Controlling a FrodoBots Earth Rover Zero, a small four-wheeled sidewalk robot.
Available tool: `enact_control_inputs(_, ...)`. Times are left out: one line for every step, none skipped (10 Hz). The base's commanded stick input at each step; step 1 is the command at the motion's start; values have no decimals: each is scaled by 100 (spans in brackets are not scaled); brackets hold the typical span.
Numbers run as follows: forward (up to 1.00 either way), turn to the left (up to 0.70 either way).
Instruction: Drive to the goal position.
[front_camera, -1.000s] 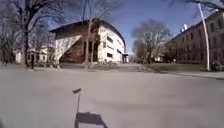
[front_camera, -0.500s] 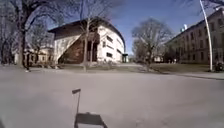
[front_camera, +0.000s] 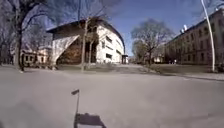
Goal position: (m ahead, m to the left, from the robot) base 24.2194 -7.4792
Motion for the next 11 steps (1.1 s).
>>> enact_control_inputs(100,0)
enact_control_inputs(100,0)
enact_control_inputs(100,0)
enact_control_inputs(100,0)
enact_control_inputs(100,0)
enact_control_inputs(100,0)
enact_control_inputs(100,0)
enact_control_inputs(100,0)
enact_control_inputs(100,0)
enact_control_inputs(100,0)
enact_control_inputs(100,0)
